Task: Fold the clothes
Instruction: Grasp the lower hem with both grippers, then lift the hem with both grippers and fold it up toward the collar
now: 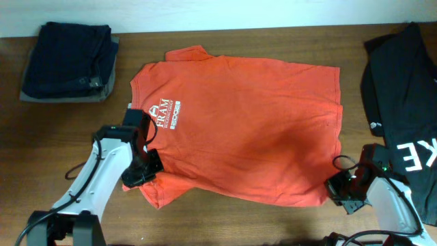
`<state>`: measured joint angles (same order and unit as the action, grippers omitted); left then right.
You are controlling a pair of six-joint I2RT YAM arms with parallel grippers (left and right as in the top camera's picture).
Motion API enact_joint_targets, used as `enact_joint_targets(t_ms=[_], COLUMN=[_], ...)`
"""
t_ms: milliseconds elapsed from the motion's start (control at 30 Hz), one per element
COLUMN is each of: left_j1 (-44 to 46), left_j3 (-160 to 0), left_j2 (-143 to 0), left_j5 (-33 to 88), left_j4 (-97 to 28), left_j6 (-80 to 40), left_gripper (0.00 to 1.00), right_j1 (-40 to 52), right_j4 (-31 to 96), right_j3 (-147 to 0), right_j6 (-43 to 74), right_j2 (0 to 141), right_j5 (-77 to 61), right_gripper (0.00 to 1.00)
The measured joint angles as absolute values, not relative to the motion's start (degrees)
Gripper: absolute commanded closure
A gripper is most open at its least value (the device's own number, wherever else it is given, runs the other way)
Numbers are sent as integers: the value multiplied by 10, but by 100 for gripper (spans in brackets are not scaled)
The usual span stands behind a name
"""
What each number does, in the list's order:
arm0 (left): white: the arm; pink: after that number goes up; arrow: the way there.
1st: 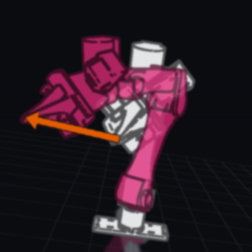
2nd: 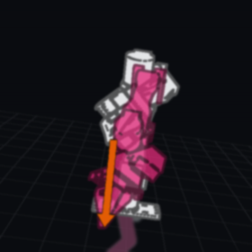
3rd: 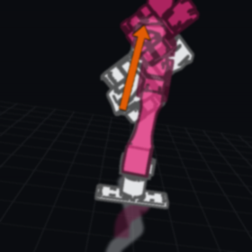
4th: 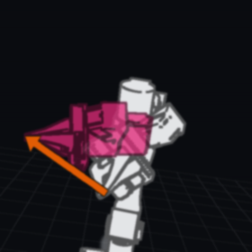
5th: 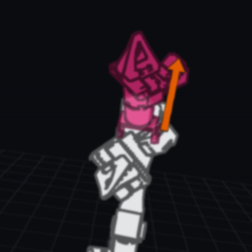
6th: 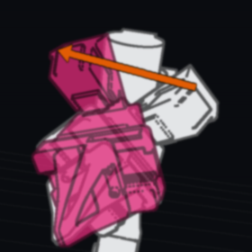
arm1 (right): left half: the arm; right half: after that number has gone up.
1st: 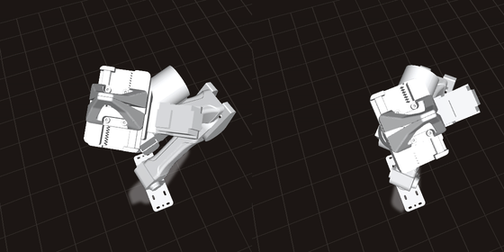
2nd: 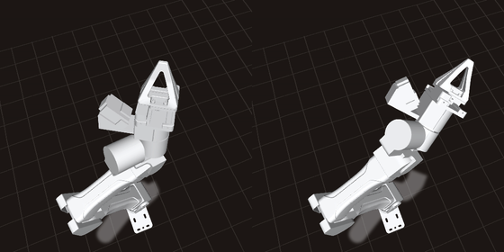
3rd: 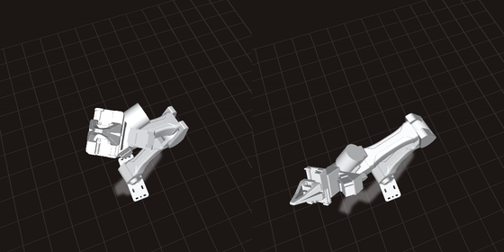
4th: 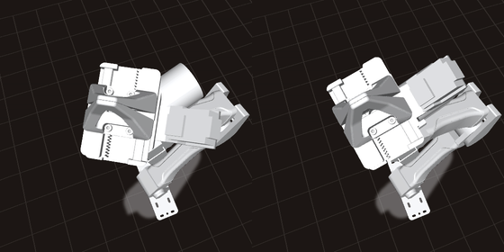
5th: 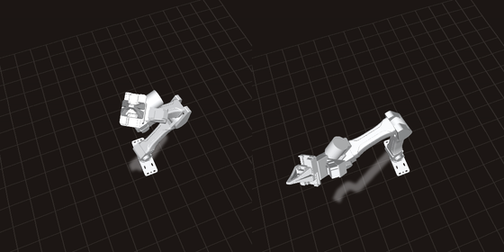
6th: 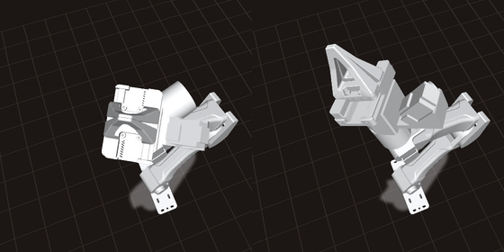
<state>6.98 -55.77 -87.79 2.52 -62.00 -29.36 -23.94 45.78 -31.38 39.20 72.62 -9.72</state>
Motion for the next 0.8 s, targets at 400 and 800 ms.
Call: enact_joint_targets(t_ms=[400, 800], left_j1=[70, 70], left_j3=[-610, -641], left_j2=[-878, -878], left_j5=[20, 13], left_j4=[-624, -520], left_j6=[-276, -263], left_gripper=[99, 99], right_j1=[-239, -239], right_j4=[441, 397], right_j3=[-368, -377], right_j6=[392, 392], right_j2=[726, 726], right_j5=[-103, -118], right_gripper=[96, 96])
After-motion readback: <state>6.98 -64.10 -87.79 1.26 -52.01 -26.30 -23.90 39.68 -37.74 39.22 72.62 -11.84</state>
